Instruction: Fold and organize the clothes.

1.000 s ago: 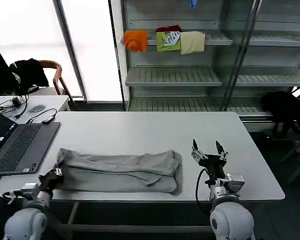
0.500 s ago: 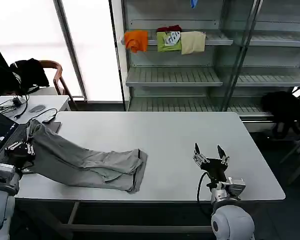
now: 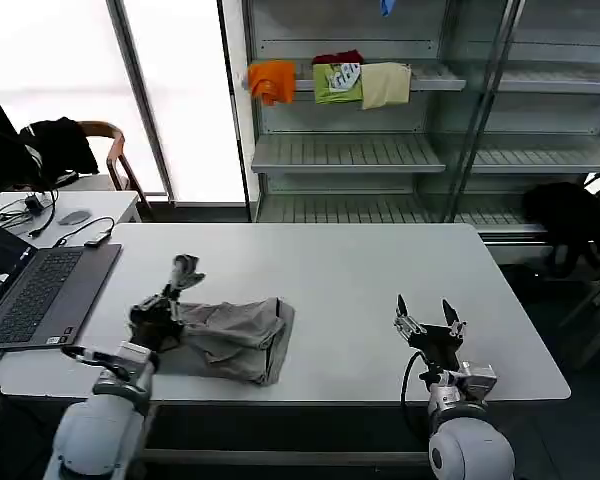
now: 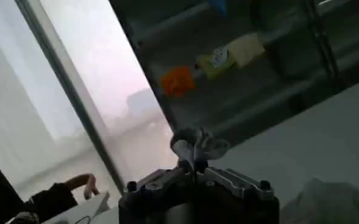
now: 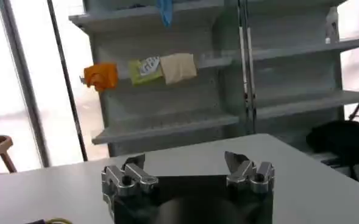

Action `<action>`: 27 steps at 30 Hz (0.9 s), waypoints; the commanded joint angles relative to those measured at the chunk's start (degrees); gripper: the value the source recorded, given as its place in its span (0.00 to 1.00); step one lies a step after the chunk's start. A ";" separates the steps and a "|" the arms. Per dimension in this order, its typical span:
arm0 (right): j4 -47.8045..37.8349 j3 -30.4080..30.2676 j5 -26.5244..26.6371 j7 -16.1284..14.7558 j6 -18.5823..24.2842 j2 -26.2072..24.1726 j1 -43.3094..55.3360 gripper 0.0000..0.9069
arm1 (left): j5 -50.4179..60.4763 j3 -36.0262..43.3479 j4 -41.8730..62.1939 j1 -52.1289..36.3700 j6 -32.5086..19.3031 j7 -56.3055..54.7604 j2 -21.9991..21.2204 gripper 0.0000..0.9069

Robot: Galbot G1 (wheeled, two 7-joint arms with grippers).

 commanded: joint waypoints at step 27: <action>-0.48 -1.47 -1.53 0.05 0.30 0.50 0.47 1.00 | -1.66 21.43 17.74 -3.15 3.90 -9.85 -10.35 1.00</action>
